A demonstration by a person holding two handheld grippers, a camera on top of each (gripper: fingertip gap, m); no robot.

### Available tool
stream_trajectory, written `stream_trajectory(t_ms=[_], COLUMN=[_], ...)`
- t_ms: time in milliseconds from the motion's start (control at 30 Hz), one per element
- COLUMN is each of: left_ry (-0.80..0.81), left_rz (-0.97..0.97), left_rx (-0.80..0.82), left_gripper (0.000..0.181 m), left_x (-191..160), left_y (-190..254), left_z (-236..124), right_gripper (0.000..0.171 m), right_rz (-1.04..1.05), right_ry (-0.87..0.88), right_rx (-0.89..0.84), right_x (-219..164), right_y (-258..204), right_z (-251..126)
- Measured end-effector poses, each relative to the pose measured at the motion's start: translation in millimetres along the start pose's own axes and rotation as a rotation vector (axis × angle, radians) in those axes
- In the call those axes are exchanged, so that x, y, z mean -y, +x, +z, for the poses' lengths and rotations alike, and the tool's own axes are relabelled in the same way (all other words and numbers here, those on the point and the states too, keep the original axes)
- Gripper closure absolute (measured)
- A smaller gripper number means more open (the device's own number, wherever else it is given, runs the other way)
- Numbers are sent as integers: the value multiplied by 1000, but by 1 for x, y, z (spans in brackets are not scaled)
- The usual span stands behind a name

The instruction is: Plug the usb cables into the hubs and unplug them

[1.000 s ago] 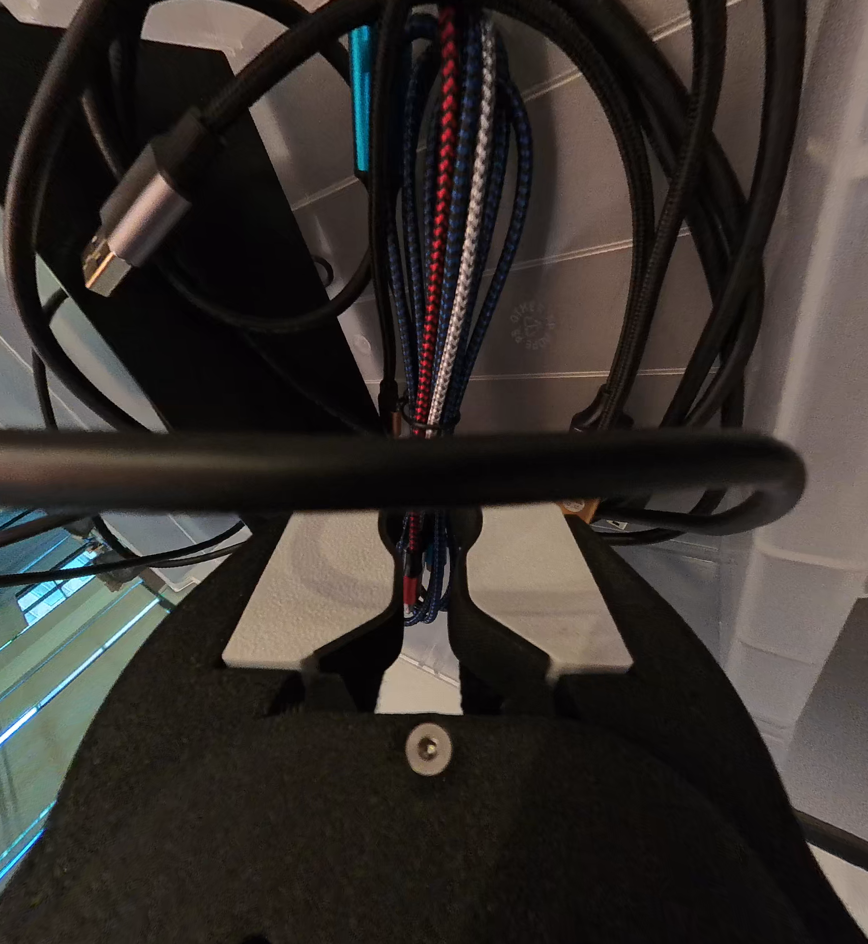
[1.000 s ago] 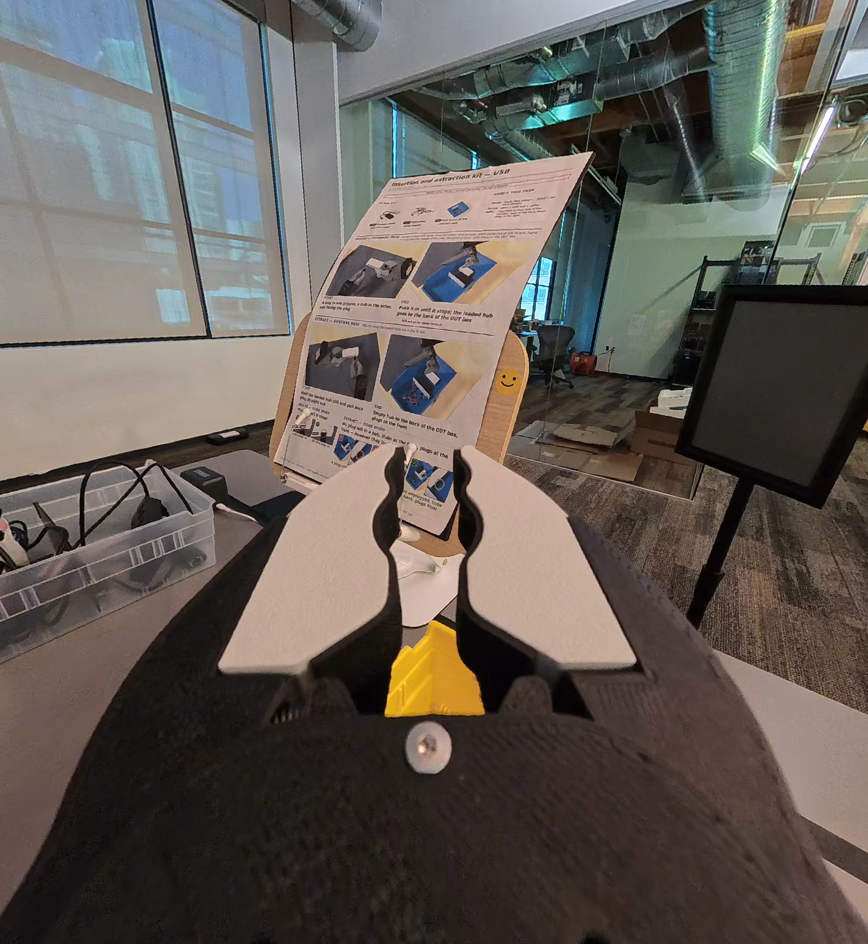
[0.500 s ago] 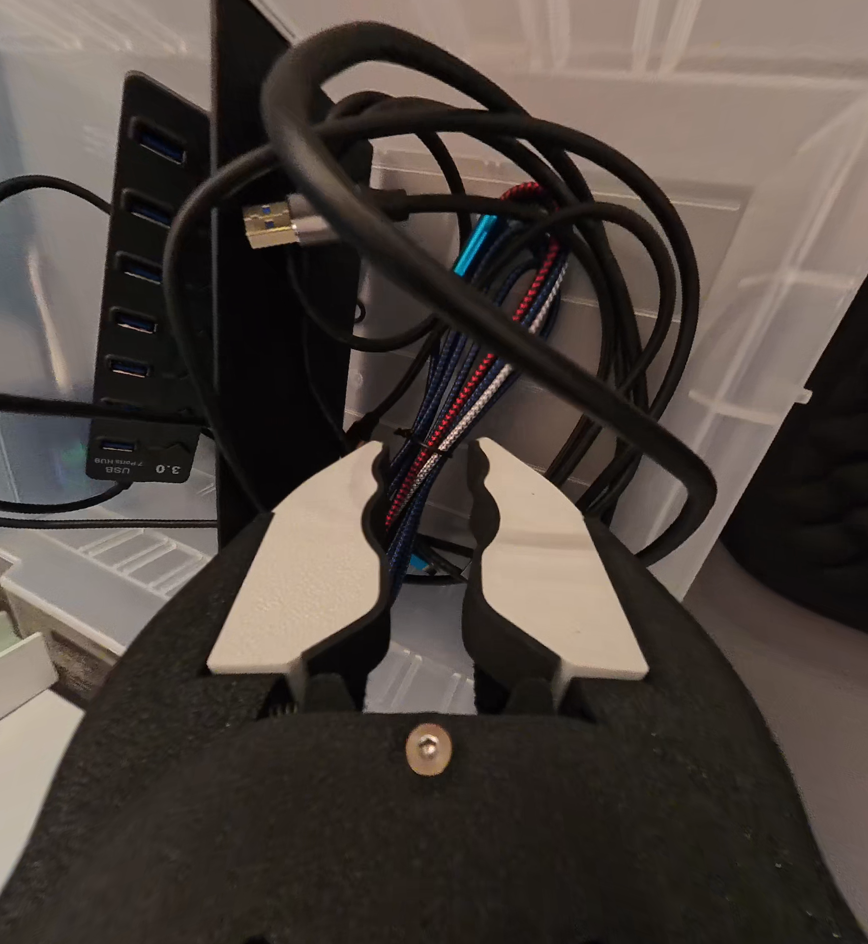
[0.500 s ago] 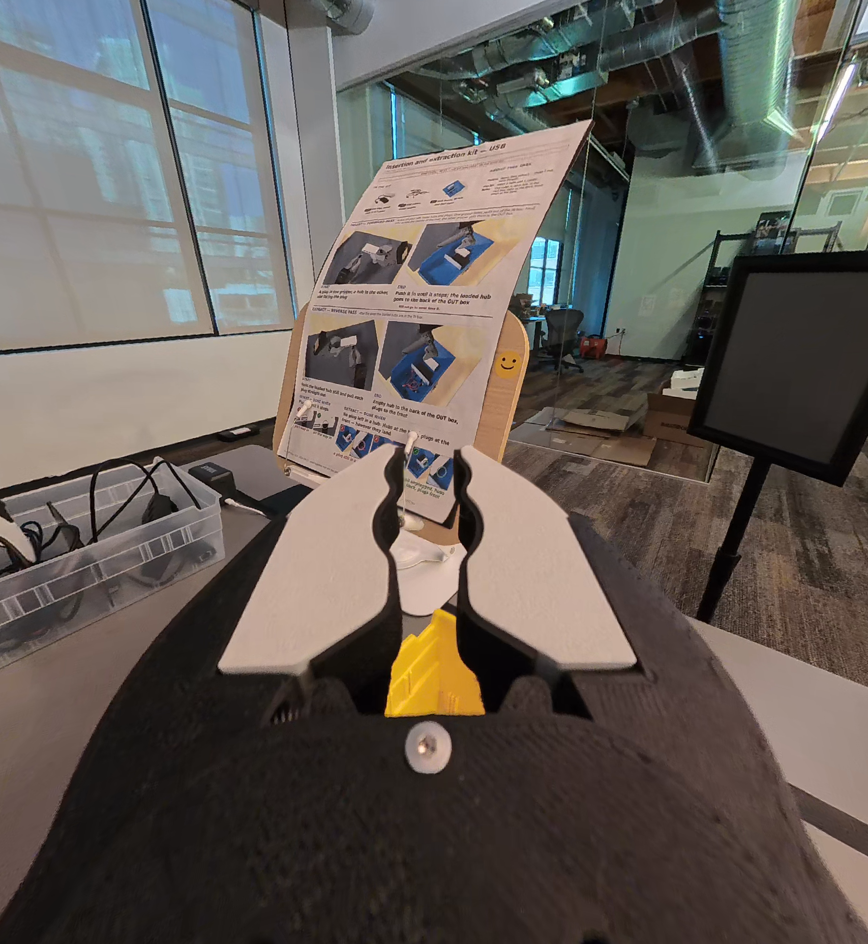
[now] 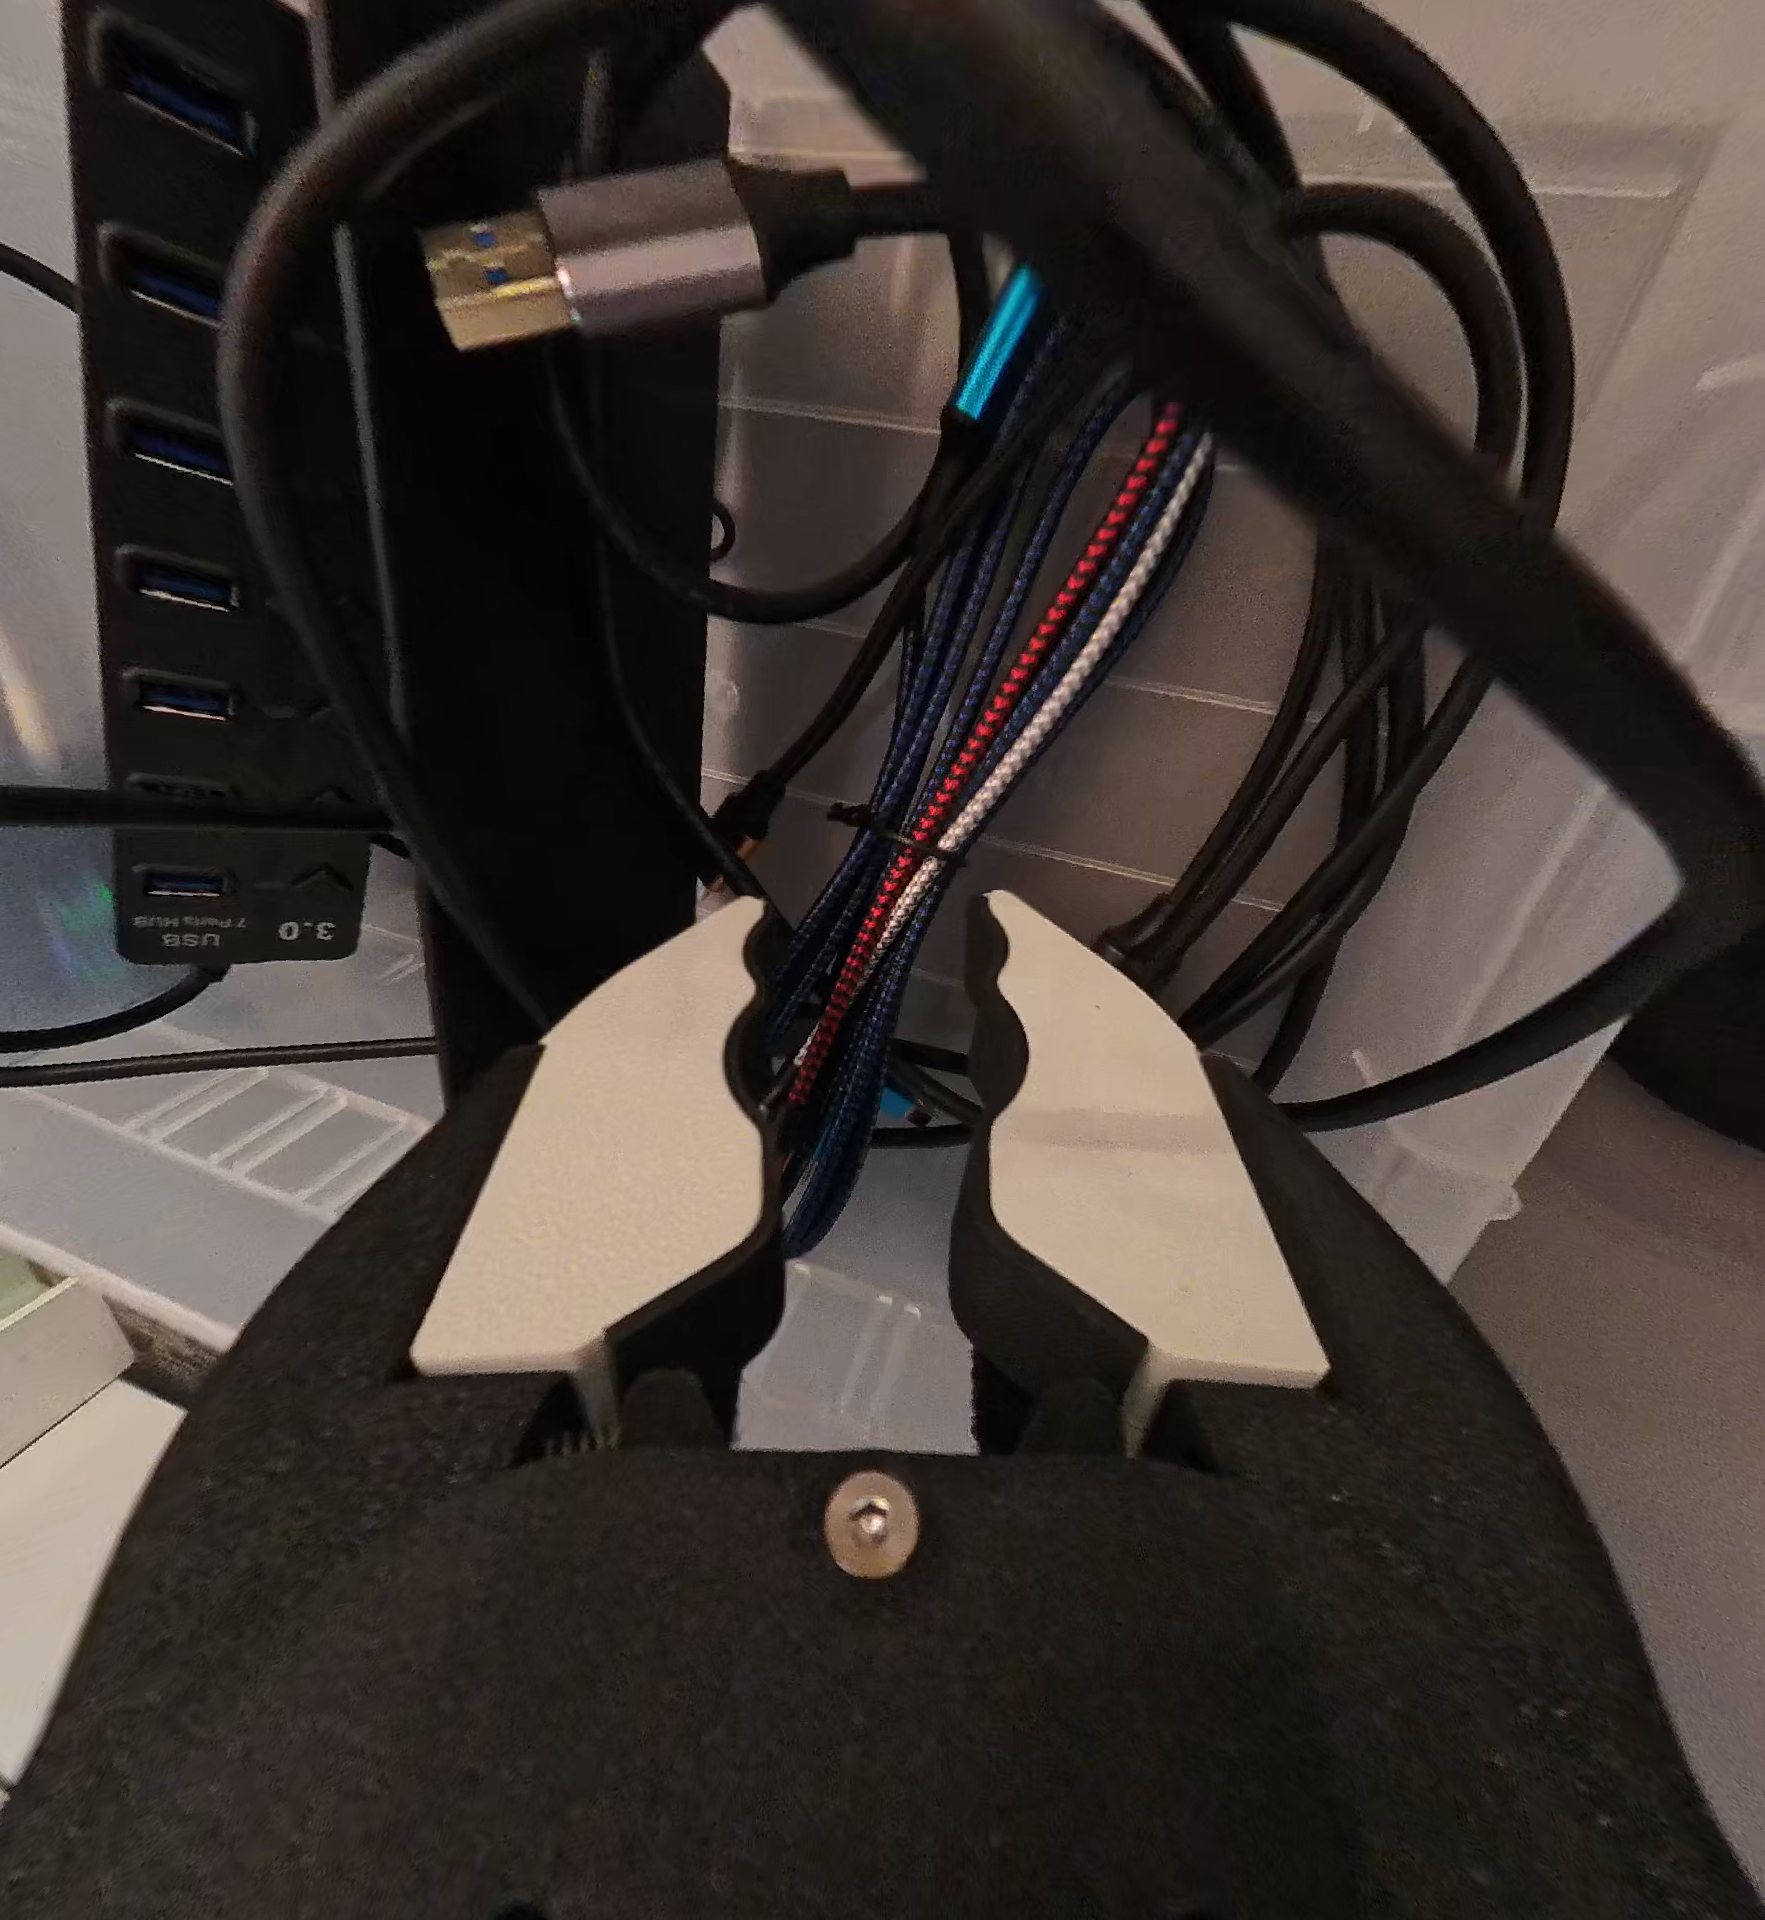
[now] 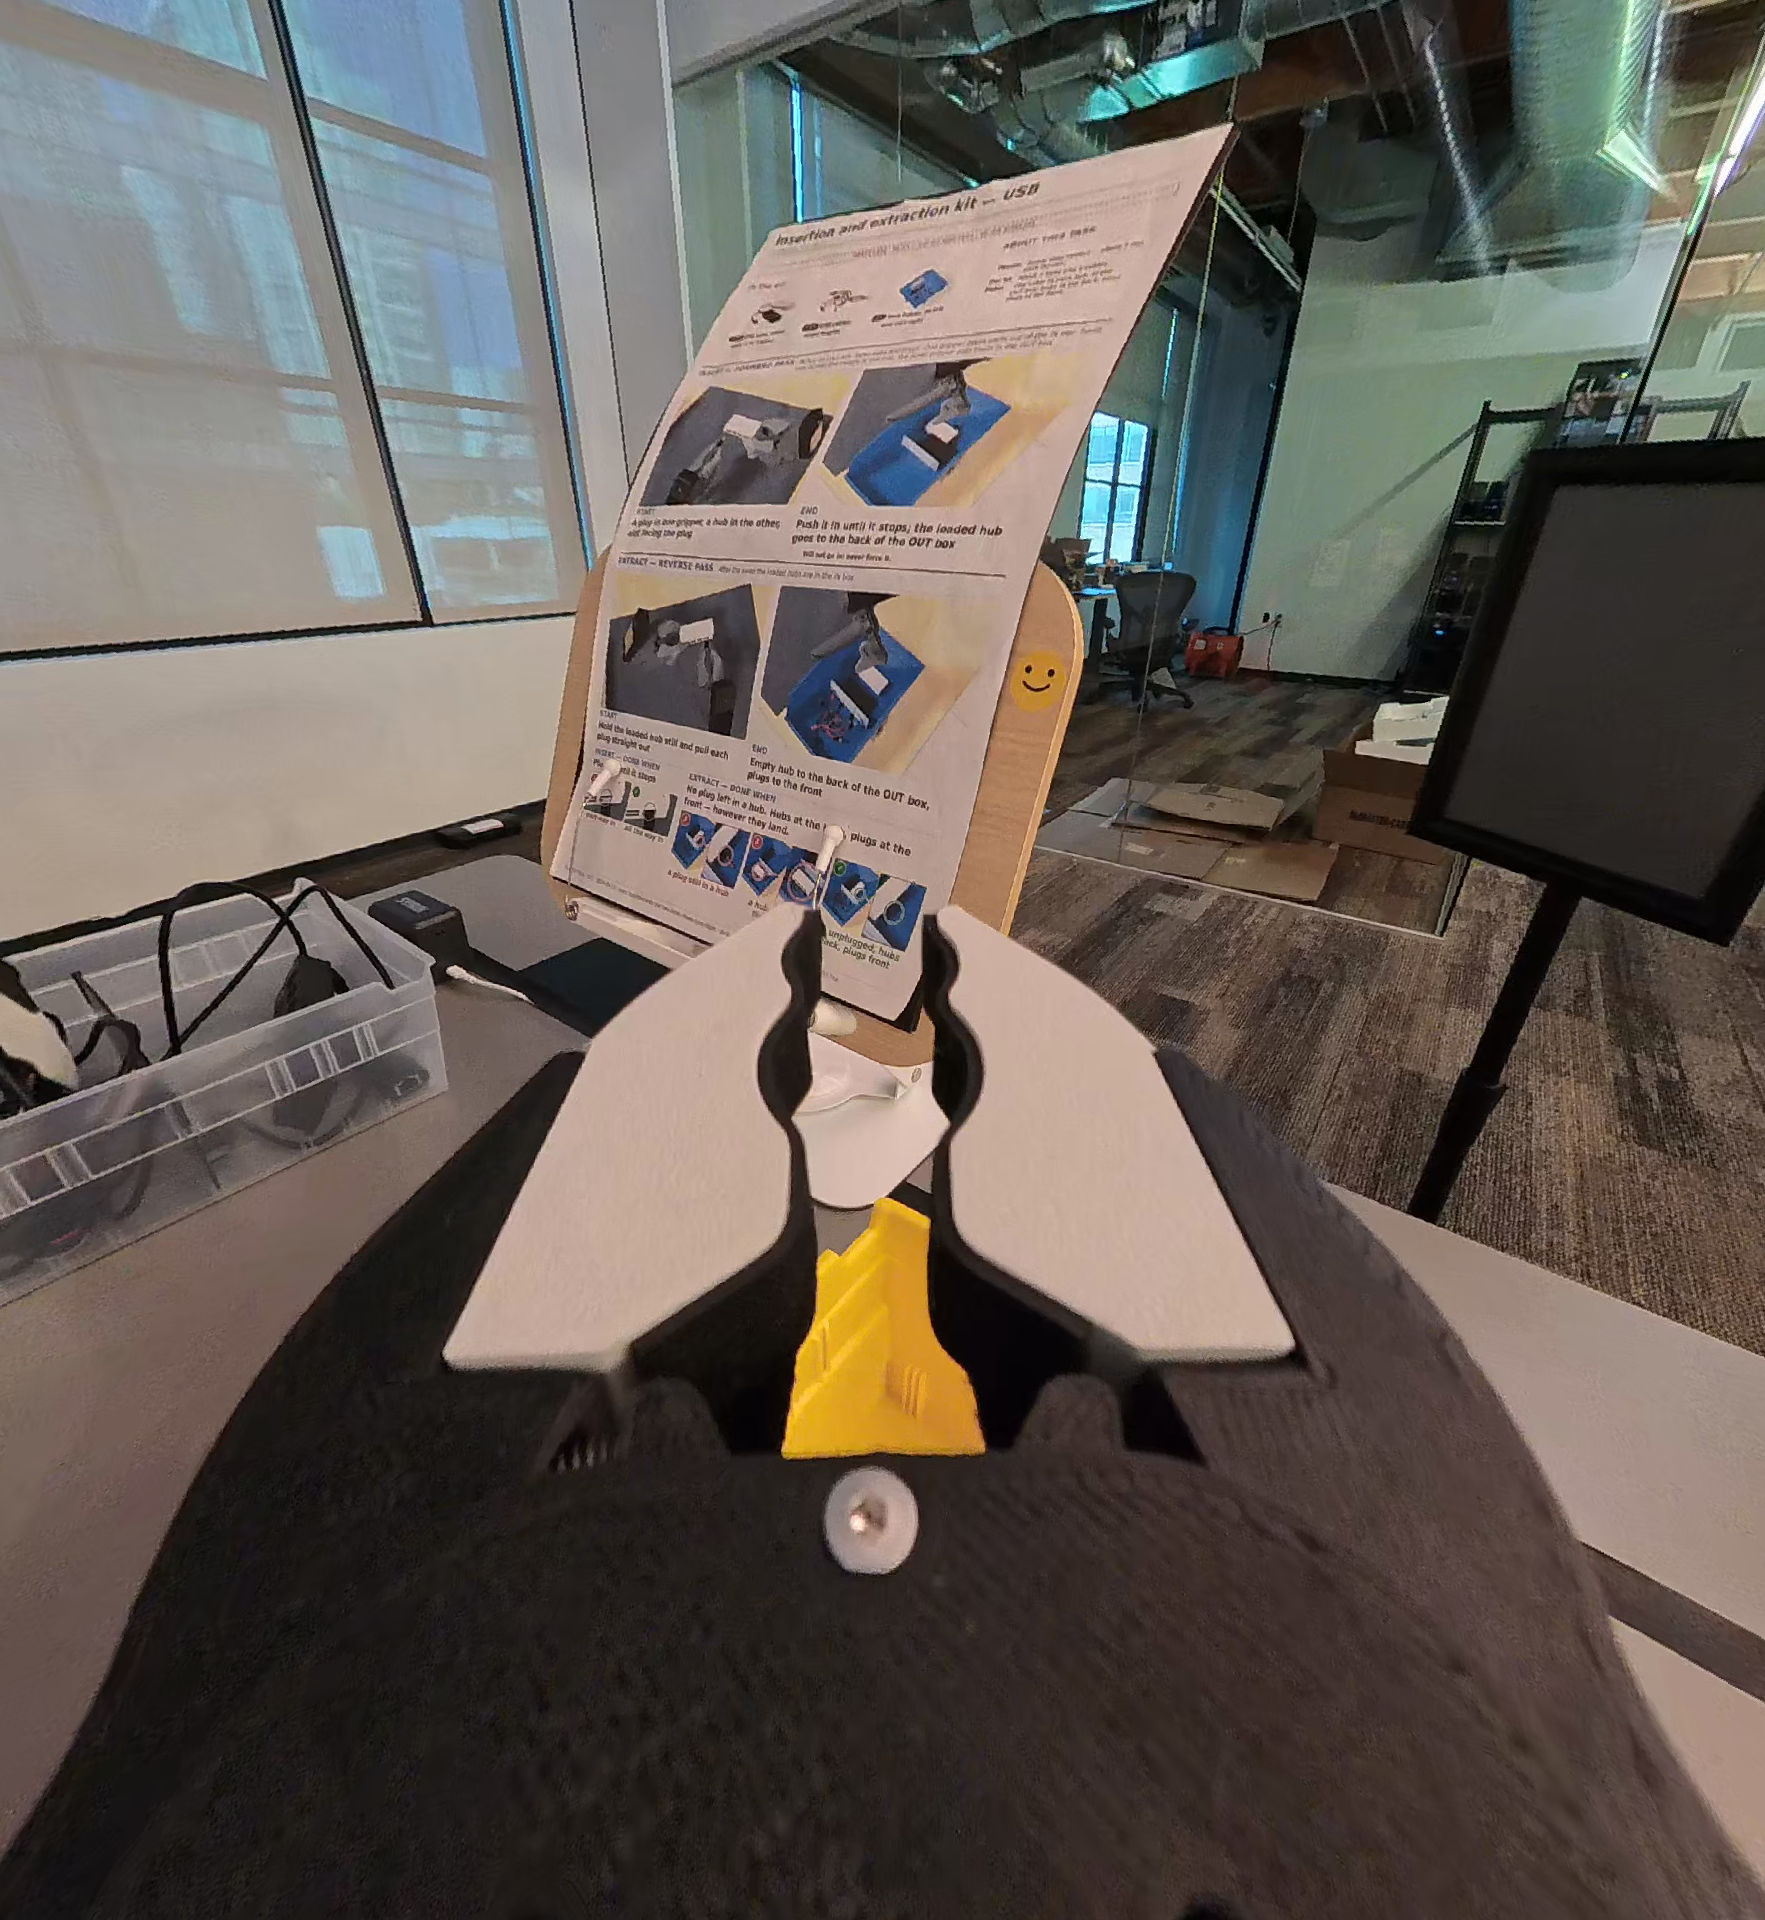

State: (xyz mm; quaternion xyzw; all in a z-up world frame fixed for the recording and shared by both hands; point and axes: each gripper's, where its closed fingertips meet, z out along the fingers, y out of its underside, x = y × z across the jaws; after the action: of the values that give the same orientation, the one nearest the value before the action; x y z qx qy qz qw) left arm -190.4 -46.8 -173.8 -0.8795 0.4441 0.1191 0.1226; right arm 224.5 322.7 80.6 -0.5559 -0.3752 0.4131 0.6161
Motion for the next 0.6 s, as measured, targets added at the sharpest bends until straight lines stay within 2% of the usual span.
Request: stream_trajectory(t_ms=[100,467,600], left_ry=[-1,-65,-64], left_rz=[1,57,74], left_rx=[4,39,59], left_gripper=[154,155,160], left_x=[-2,-6,-6], left_y=[-3,-5,-5], left_z=[2,8,8], right_gripper=[152,152,152], right_rz=[0,-4,-9], right_ry=[-7,-44,-43], right_rx=[-3,9,7], right_x=[-2,-10,-9], right_y=[1,-1,-1], right_z=[1,5,3])
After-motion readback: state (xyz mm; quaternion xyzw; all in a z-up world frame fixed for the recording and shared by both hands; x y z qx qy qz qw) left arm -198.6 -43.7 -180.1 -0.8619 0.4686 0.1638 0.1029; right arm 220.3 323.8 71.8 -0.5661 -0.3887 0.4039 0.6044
